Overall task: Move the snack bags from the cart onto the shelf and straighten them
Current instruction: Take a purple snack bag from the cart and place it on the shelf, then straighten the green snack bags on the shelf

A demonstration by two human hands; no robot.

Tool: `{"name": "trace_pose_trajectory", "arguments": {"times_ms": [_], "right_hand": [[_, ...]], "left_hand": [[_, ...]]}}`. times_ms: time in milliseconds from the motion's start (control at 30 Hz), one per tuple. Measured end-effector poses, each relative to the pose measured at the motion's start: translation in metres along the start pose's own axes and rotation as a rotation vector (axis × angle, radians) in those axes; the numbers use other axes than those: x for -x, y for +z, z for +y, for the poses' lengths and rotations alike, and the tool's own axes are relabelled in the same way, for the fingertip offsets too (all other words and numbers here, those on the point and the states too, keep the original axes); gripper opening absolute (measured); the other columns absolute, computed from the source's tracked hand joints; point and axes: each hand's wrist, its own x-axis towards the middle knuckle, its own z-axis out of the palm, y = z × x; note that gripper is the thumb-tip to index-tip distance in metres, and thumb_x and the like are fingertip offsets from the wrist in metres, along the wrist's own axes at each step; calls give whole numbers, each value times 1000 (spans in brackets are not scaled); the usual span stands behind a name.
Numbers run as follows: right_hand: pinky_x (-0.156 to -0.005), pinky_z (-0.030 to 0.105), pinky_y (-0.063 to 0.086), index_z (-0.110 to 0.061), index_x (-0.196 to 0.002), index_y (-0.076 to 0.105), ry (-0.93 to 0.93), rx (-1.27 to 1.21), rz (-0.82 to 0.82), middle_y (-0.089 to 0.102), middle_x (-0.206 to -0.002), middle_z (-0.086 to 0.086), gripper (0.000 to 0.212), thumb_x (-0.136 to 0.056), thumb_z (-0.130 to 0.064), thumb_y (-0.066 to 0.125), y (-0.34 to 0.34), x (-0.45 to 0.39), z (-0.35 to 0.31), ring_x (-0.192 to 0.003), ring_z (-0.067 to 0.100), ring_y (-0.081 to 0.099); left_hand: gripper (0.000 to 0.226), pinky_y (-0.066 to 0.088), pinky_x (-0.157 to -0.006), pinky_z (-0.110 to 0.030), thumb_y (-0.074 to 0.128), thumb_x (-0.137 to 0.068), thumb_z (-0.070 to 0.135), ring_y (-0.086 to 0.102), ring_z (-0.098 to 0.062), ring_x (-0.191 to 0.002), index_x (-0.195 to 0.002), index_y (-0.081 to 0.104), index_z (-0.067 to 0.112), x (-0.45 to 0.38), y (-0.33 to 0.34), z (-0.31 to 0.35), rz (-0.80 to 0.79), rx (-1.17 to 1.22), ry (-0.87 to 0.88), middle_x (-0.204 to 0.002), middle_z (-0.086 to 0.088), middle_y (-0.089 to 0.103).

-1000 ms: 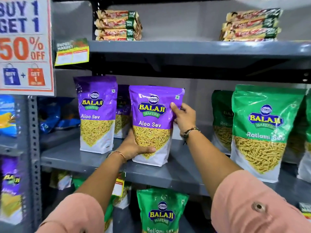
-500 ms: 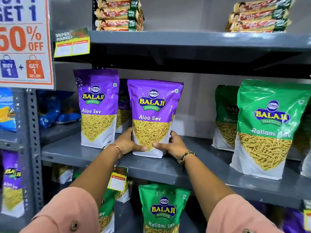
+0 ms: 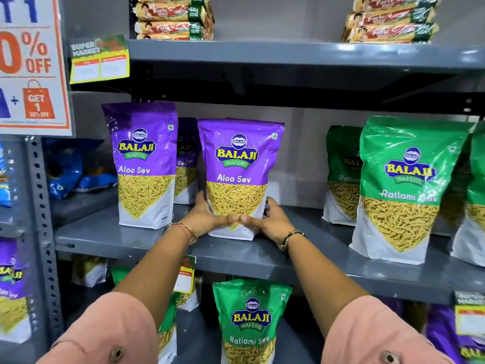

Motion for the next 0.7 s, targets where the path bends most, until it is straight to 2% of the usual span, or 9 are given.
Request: {"name": "trace_pose_trajectory", "arguments": {"times_ms": [67,133,167,233,300,367,467,567,700], "right_hand": [[-97,31,45,-16,-133,44,-79,146,97,58,-124,1,74,-70,-24,82,-7,10,-10,-118,18,55],[-102,32,44,-16,-132,47,-216,294,261,58,-127,4,59,-80,-27,74,-21,25,-26,-117,16,54],[-103,36,45,-15,-130,50,-316,352,346,60,-127,6,50,-85,-24,69,-31,34,-34,-116,16,55],[-103,41,45,-15,-129,51,-515,479,500,61,-126,7,40,-90,-20,60,-58,54,-51,-115,19,56],[-106,39,40,-16,-131,49,-627,595,645,57,-129,7,41,-90,-20,57,-90,70,-64,-119,23,51],[-108,36,34,-18,-134,44,-621,664,805,50,-133,9,49,-88,-26,59,-132,87,-70,-124,26,43],[-108,42,32,-19,-137,35,-493,690,1010,40,-138,14,70,-79,-37,70,-193,109,-71,-127,31,37],[-109,40,24,-13,-142,28,-300,619,982,35,-142,19,98,-65,-44,81,-245,128,-61,-132,32,31],[-114,37,29,-8,-146,19,-46,534,591,33,-151,14,116,-57,-33,89,-293,138,-35,-138,26,34]], "left_hand": [[116,30,-115,-39,84,-58,37,34,-19,-137,-144,9,19,7,18,21,227,87,177,-149,-5,34],[97,27,-116,-33,73,-68,45,30,-12,-138,-143,19,17,13,40,45,426,55,411,-151,-4,31],[86,24,-116,-27,68,-74,45,29,-8,-137,-142,23,17,17,54,56,454,23,501,-150,-2,31],[73,22,-112,-15,61,-81,42,28,0,-134,-141,27,19,22,89,75,386,-1,581,-147,6,32],[73,22,-110,-12,62,-82,39,27,-1,-134,-142,25,20,23,127,86,258,7,570,-146,8,30],[82,18,-110,-15,67,-80,37,23,-6,-138,-144,19,19,23,170,92,167,10,467,-151,2,25],[102,17,-110,-24,74,-72,38,18,-16,-143,-146,8,16,21,226,89,-31,33,228,-158,-7,14],[112,25,-110,-30,79,-67,35,27,-22,-139,-146,2,14,21,268,82,-169,-14,114,-155,-14,21],[97,34,-109,-33,83,-63,24,43,-21,-129,-137,22,9,21,302,68,-179,-27,143,-141,-8,44]]}}
